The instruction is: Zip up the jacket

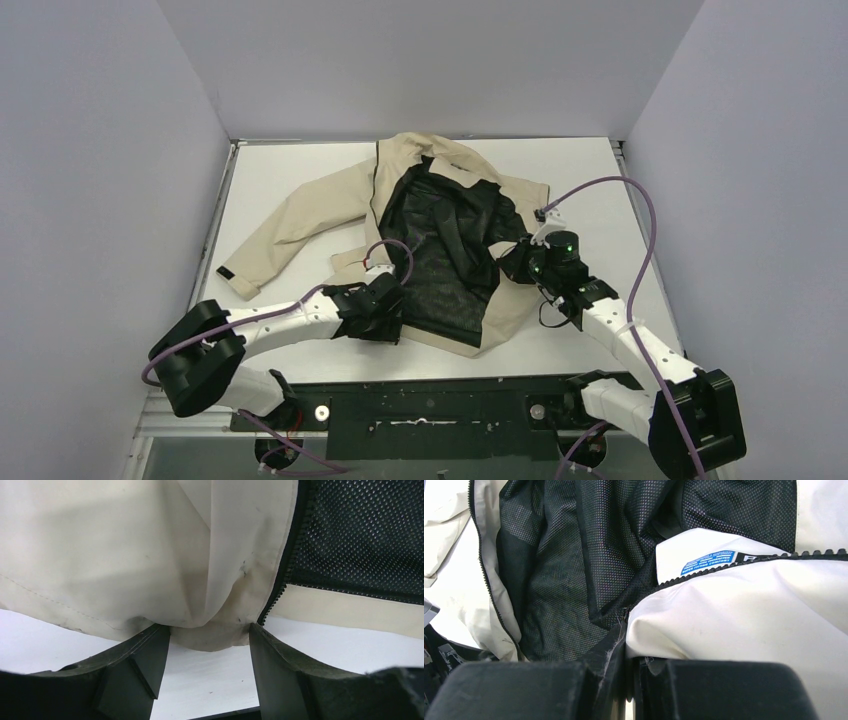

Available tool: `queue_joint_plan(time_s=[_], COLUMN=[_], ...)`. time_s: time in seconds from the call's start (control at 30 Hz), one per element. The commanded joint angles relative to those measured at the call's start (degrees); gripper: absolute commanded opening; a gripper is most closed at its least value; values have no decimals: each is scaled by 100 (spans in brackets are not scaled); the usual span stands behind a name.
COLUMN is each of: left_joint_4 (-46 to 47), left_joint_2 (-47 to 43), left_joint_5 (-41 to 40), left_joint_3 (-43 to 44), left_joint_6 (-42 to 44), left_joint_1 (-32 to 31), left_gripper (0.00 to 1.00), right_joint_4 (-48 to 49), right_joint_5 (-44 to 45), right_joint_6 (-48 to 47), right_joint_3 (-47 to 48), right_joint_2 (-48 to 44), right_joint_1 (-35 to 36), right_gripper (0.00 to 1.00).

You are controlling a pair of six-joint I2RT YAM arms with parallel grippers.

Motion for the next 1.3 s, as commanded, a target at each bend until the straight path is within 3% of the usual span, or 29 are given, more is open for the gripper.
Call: queue_joint_plan(time_s=[0.0, 0.13, 0.37, 0.67, 0.97, 1.27], left_joint_4=[255, 276, 461, 522, 702, 2043], left_joint_2=[82, 165, 348, 228, -739, -2295], left_joint_5=[-138, -192, 10, 113, 73, 375], left_joint_3=[2, -82, -341, -538, -490, -974], left_joint_6=[34, 34, -4, -21, -171, -106], left_joint_1=[-30, -29, -39, -40, -31, -36], left_gripper=[58, 54, 38, 0, 0, 0], right_joint_4=[171, 189, 164, 260, 586, 1945], right_joint_5=[99, 89, 115, 117, -387, -1646], right_joint_6=[-33, -15, 6, 51, 114, 289], right_joint_3=[-31, -45, -58, -60, -174, -635], right_joint_2=[-175, -182, -192, -106, -412, -839], right_joint_1=[45, 44, 65, 115, 251, 480], right_gripper=[0, 0, 0, 0, 0, 0])
